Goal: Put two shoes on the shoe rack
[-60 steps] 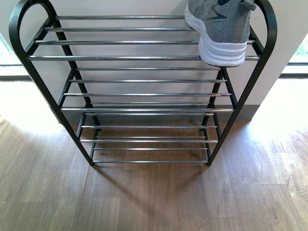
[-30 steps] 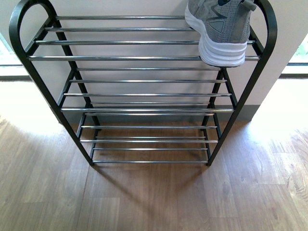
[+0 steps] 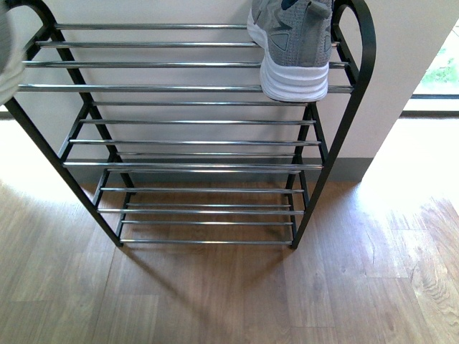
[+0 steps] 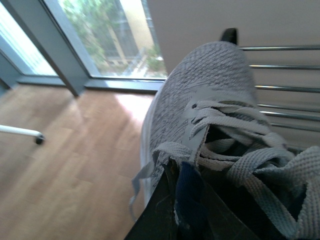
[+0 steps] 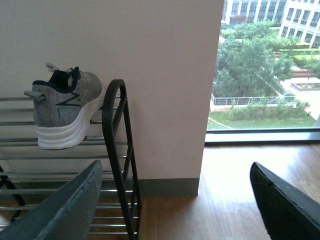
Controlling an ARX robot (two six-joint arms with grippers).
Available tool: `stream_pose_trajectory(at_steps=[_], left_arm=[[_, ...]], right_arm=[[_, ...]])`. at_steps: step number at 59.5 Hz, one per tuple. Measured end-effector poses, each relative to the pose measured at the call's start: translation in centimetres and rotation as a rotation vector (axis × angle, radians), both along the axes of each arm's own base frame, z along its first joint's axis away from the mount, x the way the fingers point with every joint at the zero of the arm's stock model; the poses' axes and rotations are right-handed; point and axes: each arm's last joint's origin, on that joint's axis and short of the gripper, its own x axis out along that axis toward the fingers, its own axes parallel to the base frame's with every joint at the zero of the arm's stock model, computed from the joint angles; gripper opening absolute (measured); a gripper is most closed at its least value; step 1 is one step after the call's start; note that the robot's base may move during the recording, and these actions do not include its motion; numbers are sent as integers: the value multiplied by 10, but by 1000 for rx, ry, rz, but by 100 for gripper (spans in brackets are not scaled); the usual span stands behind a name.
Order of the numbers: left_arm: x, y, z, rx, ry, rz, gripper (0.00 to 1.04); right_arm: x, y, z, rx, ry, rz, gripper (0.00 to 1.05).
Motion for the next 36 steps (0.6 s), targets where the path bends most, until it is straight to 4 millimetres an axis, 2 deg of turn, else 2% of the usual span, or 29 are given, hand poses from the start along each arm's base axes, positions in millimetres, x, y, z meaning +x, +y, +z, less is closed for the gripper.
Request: stream_pose_trajectory(at_steps=[9, 15, 24, 30, 36], left_arm=[[68, -30, 40, -252, 12, -66, 2], [112, -51, 48, -321, 65, -85, 2], [167, -84, 25, -320, 166, -92, 2], [189, -101, 3, -302, 223, -106, 2], [206, -115, -11, -281, 245, -128, 2]], right_arm=[[0, 0, 0, 0, 0, 0, 96], [0, 0, 0, 0, 0, 0, 96], [0, 0, 0, 0, 0, 0, 96], [0, 0, 0, 0, 0, 0, 96], [0, 0, 0, 0, 0, 0, 96]])
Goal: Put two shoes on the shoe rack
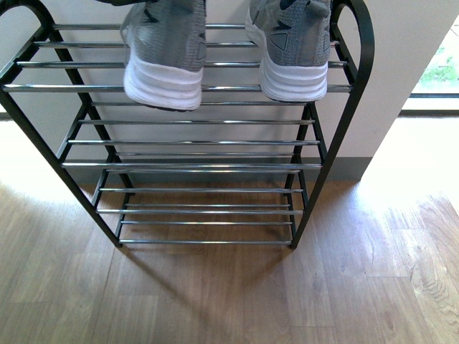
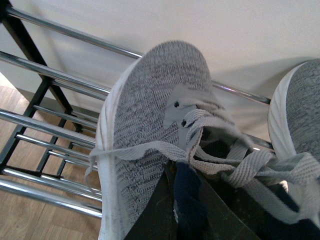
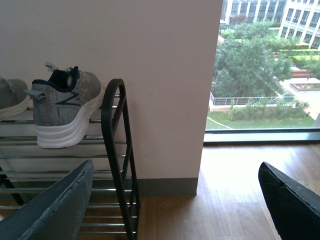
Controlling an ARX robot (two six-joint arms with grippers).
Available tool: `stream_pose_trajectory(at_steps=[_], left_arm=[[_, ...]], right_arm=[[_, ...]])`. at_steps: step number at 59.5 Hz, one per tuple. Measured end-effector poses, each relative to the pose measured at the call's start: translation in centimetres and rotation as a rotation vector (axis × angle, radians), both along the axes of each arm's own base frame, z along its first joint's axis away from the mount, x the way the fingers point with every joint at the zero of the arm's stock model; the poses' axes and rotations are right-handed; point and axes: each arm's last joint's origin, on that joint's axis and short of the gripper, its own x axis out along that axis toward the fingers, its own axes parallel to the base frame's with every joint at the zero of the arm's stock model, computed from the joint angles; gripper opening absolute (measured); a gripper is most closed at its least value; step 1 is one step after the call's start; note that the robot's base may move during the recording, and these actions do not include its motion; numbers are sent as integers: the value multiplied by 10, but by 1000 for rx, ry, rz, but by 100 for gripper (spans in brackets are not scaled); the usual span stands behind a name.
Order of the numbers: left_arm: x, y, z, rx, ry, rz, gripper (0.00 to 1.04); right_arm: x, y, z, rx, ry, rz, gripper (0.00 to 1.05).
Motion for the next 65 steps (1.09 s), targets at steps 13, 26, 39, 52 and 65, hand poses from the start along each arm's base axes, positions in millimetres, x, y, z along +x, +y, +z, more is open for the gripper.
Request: stream_pose_trajectory(at_steps=[13, 26, 39, 52, 65], left_arm=[[14, -19, 1, 3, -6, -67, 2], [5, -31, -7, 8, -6, -136, 2], [0, -27, -5, 52, -18, -193, 39], [-12, -14, 15, 74, -59, -161, 75], [-79, 22, 68, 149, -477, -77, 80]], right_arm=[[0, 0, 0, 0, 0, 0, 96], [0, 0, 0, 0, 0, 0, 96], [0, 0, 0, 0, 0, 0, 96], [0, 0, 0, 0, 0, 0, 96], [0, 0, 0, 0, 0, 0, 96]])
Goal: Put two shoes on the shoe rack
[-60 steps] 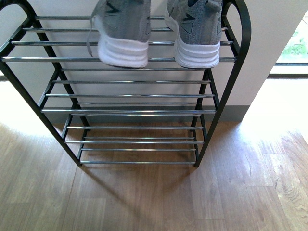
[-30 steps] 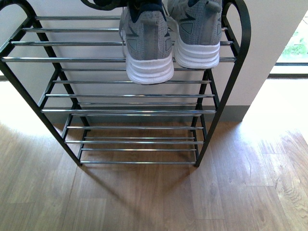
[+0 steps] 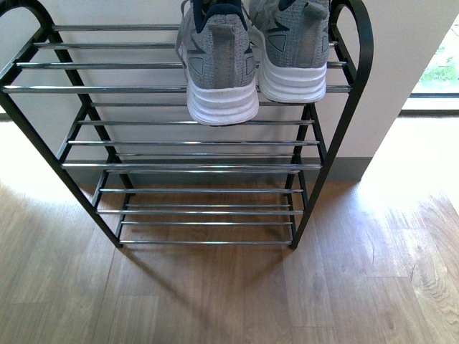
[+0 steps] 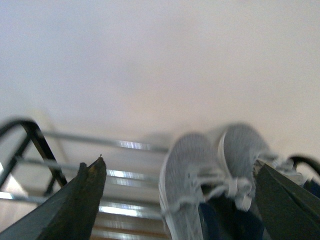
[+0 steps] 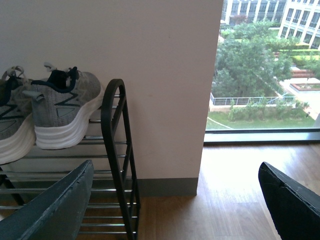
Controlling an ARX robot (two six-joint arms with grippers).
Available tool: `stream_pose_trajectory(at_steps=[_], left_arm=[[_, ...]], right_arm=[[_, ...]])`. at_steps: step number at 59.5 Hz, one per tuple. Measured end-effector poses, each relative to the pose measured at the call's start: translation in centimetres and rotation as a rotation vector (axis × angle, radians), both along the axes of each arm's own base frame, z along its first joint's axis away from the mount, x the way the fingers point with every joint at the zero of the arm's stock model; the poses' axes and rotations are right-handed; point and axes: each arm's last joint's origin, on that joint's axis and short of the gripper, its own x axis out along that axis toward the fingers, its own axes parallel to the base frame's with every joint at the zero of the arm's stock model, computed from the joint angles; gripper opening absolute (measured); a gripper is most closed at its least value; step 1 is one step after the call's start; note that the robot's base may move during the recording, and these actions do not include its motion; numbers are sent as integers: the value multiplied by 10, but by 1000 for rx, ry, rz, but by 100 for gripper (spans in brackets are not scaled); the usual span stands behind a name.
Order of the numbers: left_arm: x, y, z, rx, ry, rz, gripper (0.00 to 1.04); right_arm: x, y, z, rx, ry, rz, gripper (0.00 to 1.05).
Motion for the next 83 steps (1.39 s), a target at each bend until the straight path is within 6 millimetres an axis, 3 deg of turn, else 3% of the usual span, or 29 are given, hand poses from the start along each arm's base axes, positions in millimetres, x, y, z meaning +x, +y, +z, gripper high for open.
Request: stream_pose_trajectory(at_steps=[5, 10, 14, 24, 52, 69, 83], left_arm=[[-35, 36, -3, 51, -159, 17, 60], [-60, 68, -37, 112, -113, 39, 40], [-77, 82, -55, 135, -80, 24, 26], [-105, 102, -66, 138, -97, 21, 1], [-163, 136, -93, 144, -90, 24, 1], [-184, 151, -100, 145, -89, 29, 1], [-196, 152, -111, 145, -85, 26, 1]], right_arm=[[0, 0, 0, 0, 0, 0, 96], [0, 0, 0, 0, 0, 0, 96], [0, 0, 0, 0, 0, 0, 96], [0, 0, 0, 0, 0, 0, 96], [0, 0, 0, 0, 0, 0, 96], [0, 0, 0, 0, 0, 0, 96], [0, 0, 0, 0, 0, 0, 96]])
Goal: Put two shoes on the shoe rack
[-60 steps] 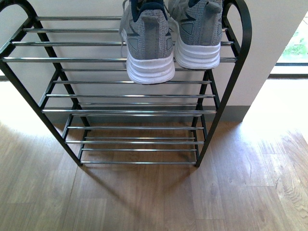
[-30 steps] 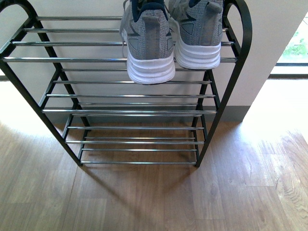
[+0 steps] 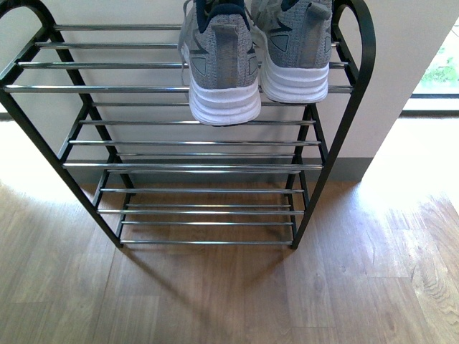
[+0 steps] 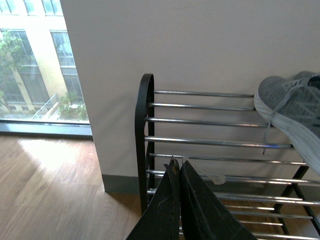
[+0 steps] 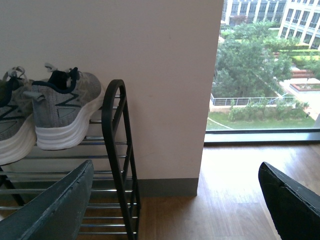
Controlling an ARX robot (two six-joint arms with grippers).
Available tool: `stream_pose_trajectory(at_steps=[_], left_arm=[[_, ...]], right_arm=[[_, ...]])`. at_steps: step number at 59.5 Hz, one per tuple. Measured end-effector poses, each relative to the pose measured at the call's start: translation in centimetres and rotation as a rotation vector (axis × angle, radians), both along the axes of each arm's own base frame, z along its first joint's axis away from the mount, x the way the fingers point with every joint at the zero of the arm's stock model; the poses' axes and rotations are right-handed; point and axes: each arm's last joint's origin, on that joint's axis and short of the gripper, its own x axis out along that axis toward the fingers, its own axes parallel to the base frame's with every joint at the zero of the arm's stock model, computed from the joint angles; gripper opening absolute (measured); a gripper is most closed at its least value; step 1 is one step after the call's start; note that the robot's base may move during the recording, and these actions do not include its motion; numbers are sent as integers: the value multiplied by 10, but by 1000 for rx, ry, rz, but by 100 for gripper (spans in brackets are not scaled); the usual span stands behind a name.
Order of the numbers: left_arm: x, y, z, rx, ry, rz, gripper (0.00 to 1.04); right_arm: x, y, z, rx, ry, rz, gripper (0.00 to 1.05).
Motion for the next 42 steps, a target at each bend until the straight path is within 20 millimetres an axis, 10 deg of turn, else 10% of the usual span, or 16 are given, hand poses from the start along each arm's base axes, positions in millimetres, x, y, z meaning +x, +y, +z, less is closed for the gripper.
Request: stream_pose_trajectory(at_steps=[42], left_arm=[[-24, 0, 7, 0, -29, 0, 1]], right_arm=[[0, 0, 0, 0, 0, 0, 96]])
